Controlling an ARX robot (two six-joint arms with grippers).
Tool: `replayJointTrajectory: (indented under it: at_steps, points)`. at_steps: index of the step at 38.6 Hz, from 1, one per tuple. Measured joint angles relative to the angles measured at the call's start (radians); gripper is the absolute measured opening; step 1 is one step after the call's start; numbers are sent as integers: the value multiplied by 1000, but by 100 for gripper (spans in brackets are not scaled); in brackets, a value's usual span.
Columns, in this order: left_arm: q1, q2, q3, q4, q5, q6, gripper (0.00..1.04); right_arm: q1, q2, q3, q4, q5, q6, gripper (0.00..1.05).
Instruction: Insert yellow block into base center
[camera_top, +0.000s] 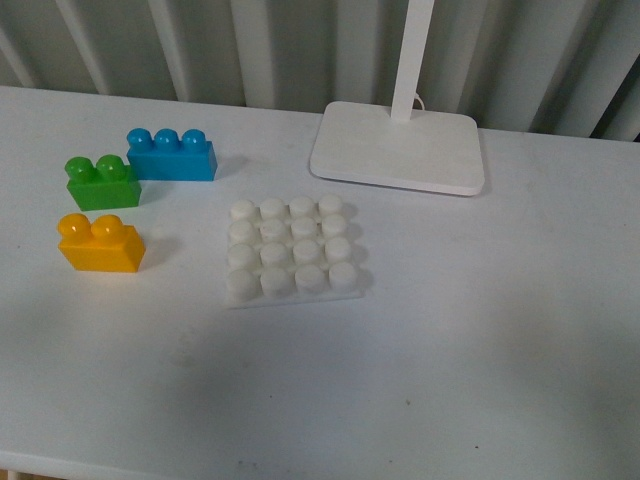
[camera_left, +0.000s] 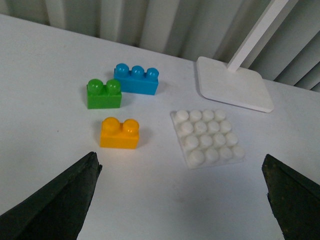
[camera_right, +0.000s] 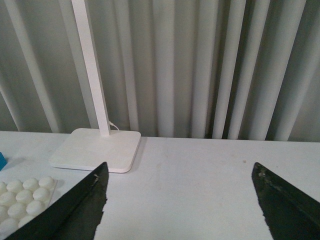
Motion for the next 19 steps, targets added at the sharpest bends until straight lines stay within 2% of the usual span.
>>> replayJointTrajectory:
  at_steps: [3,12,19]
  points:
    - [9,139,14,131,6,0,98,0,0,0,0,0,1,97]
    - [-2,662,37,561,-4,34,98,0,0,0,0,0,0,95]
    - [-10,966,87,741,-26,71,98,0,0,0,0,0,0,95]
